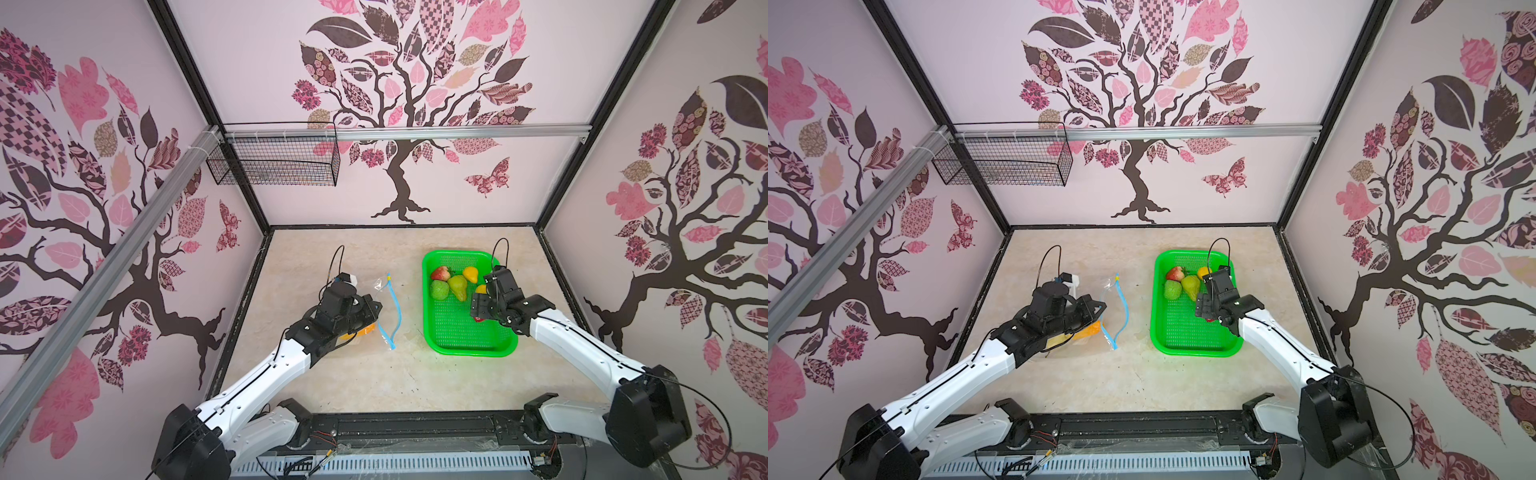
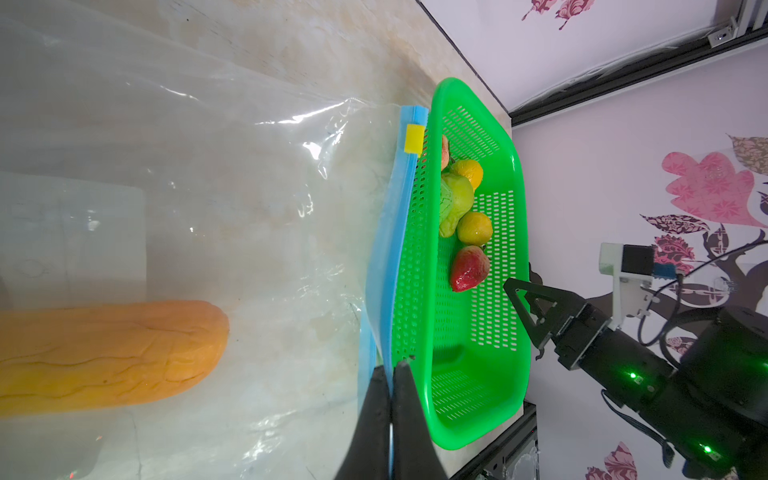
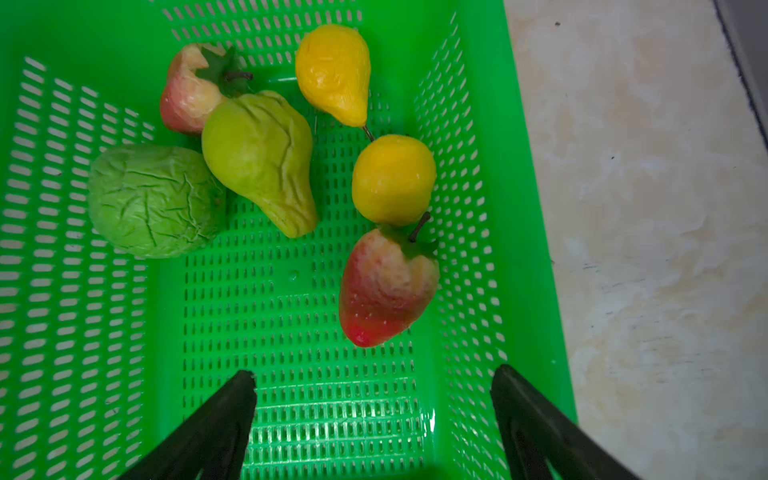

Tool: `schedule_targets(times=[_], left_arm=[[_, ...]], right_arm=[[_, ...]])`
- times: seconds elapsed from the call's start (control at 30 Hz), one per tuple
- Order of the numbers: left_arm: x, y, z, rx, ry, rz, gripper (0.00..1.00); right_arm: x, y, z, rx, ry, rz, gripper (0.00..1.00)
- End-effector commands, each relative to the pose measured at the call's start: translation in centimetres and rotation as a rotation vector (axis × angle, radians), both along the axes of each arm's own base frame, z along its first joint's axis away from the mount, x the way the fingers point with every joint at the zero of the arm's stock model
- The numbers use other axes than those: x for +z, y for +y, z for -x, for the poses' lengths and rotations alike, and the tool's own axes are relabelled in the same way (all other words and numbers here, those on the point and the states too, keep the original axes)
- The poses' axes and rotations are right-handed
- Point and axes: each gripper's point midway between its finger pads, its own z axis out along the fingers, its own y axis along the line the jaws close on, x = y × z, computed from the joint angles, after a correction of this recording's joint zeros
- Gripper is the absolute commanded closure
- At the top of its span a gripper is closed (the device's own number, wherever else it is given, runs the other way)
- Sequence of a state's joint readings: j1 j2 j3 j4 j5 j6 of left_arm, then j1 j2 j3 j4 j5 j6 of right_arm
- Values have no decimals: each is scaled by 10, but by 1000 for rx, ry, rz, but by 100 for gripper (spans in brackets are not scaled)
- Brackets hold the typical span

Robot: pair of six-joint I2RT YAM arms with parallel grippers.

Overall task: Place the food in the zip-top bag and seal the zipper
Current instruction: 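Move the right gripper back over the basket toward the strawberry, then grasp the red-pink strawberry in the basket with the right gripper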

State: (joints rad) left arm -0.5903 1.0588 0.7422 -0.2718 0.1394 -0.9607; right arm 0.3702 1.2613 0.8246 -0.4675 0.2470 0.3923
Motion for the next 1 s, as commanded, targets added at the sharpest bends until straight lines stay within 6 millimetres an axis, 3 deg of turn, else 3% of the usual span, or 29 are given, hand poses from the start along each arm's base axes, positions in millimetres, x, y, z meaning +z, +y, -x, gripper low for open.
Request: schedule_targets(times=[0.0, 0.17, 0.47, 0.63, 0.97], left_arm=[[-3, 2, 4, -7, -5, 2, 100], [-1, 4, 6, 1, -6, 11, 100], [1, 5, 8, 0, -11, 14, 100], [2, 4, 7, -5, -13, 16, 100], [-4, 1, 7, -21, 7, 10, 100]], right_arm=[[-20, 3, -3, 2, 48, -22, 9], [-39, 0, -7, -15, 60, 3, 9], [-55, 10, -21, 1, 71, -13, 10], [-59, 16, -29, 15, 86, -20, 10], [-69, 6, -37, -31, 114, 53, 13]])
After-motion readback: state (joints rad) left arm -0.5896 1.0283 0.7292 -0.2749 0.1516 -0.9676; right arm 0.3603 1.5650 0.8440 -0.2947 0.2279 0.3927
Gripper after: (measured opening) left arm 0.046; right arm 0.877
